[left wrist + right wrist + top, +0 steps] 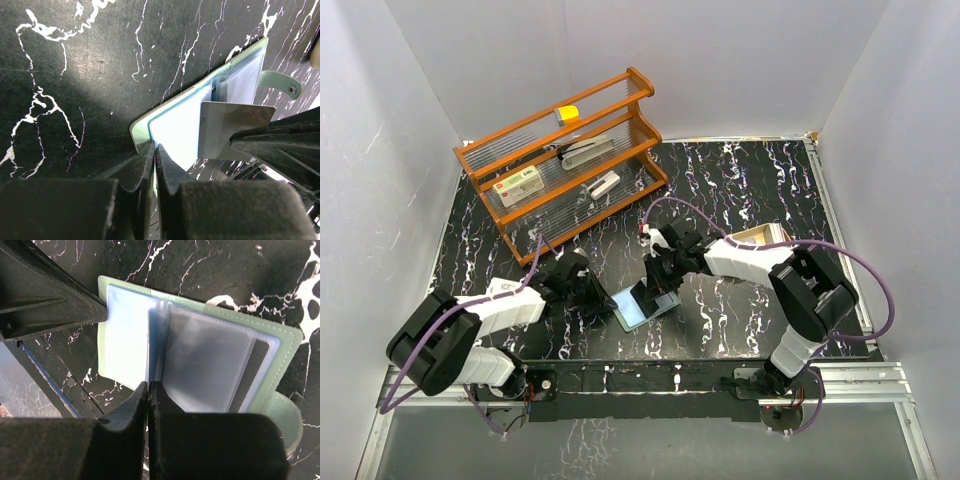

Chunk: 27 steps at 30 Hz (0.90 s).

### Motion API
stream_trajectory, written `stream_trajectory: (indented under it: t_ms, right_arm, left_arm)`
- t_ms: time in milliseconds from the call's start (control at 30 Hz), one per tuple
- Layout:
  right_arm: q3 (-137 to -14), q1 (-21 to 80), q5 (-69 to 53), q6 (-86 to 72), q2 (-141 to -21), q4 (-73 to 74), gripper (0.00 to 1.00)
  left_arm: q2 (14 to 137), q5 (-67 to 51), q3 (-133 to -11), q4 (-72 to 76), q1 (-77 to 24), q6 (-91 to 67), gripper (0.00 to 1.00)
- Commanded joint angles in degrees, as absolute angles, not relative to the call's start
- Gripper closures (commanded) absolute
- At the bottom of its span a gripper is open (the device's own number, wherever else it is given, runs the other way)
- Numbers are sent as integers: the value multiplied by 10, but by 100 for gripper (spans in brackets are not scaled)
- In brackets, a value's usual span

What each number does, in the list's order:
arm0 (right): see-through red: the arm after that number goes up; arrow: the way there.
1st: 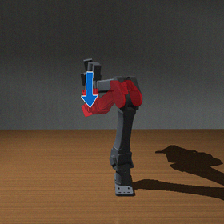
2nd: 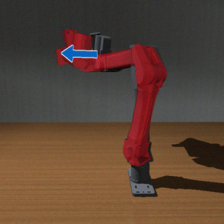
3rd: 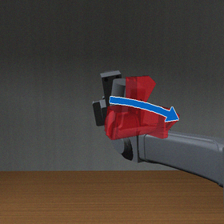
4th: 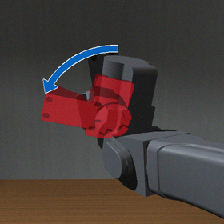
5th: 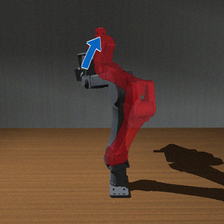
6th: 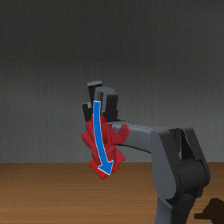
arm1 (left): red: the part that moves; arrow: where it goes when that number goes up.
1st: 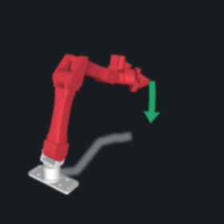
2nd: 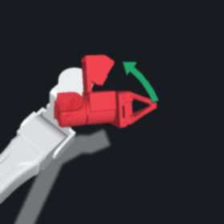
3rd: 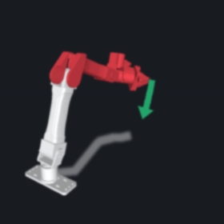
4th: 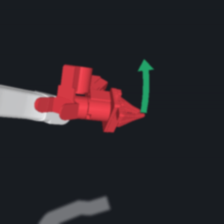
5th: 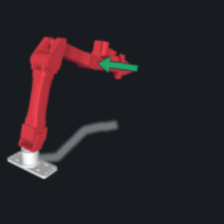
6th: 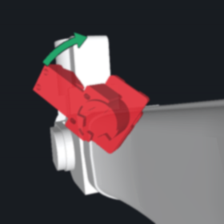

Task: Put the credit cards into the card holder
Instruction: Insert the credit card into the card holder.

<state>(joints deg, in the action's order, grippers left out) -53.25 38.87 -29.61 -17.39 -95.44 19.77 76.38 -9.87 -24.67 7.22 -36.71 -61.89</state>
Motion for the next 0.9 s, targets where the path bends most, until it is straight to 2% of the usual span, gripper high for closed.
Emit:
stream_trajectory:
  t_ms: [0,333,700,867]
  right_arm:
    - [-571,381,-292,-132,-969,222,100]
    - [-602,349,-310,-101,-987,280,100]
    - [-585,350,-358,-120,-994,243,100]
    - [-521,352,-357,-176,-984,177,100]
  left_arm:
    - [779,-61,-247,18,-355,-592,95]
    - [809,-76,-282,8,-335,-571,95]
    - [827,-67,-308,-13,-321,-548,94]
    - [809,-69,-315,-23,-307,-540,92]
